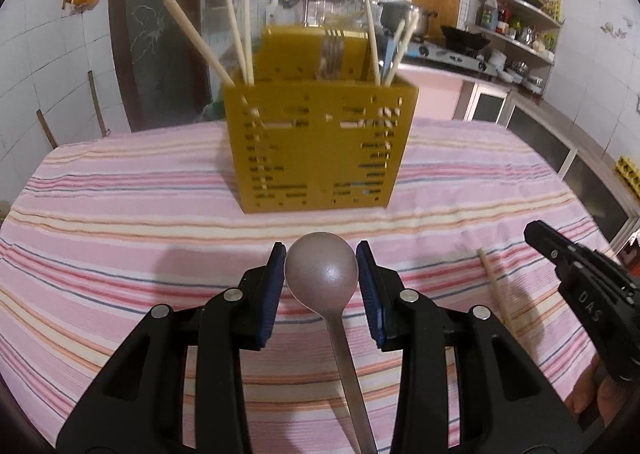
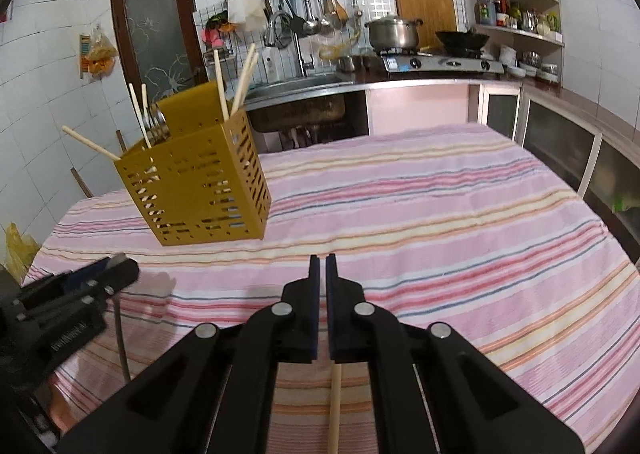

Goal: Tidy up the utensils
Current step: 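Lift the metal spoon with the left tool while the right tool lifts its chopstick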

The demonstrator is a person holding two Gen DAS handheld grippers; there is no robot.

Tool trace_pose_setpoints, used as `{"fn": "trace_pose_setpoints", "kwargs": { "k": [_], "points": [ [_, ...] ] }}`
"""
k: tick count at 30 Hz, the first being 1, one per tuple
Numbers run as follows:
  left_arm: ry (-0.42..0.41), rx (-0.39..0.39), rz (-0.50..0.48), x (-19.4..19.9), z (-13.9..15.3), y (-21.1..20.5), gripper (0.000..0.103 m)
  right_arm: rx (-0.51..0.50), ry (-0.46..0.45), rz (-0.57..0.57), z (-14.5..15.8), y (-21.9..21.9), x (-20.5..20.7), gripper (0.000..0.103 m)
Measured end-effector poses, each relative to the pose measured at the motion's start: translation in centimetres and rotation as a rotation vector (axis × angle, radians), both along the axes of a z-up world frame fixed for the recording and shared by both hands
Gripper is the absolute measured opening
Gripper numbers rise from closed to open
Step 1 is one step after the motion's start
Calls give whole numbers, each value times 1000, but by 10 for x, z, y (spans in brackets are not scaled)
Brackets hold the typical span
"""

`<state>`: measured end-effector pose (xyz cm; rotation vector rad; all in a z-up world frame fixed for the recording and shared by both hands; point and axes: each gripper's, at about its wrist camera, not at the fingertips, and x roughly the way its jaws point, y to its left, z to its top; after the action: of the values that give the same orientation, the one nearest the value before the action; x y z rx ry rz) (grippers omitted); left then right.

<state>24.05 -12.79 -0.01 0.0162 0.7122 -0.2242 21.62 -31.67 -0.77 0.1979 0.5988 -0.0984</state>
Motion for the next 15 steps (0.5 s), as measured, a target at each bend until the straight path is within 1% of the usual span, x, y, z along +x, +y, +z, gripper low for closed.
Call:
{"fn": "trace_pose_setpoints", "kwargs": {
  "k": [3,5,8,10,12,13,15],
  "points": [
    [-25,-1,-4,-5,8,9,35,21,9,-7,-1,-7,2,2],
    [-24,-4,-5,-5,8,14,35,39,22,-3,-5,-11,5,2],
    [-15,-19,-1,-3,6,21,35,23,34,-16,-11,-15,7,2],
    [-10,-27,-2,-1,1,25,35,7,54,-3,-15,-12,10,3],
    [-11,-9,-6,1,-4,23,35,-31,117,-5,-26,-7,18,4],
    [-10,-2,-10,1,-5,23,35,-39,134,-6,-30,-5,20,4],
    [1,-6,-16,3,-8,23,35,-55,177,3,-39,-1,26,4]
  ]
}}
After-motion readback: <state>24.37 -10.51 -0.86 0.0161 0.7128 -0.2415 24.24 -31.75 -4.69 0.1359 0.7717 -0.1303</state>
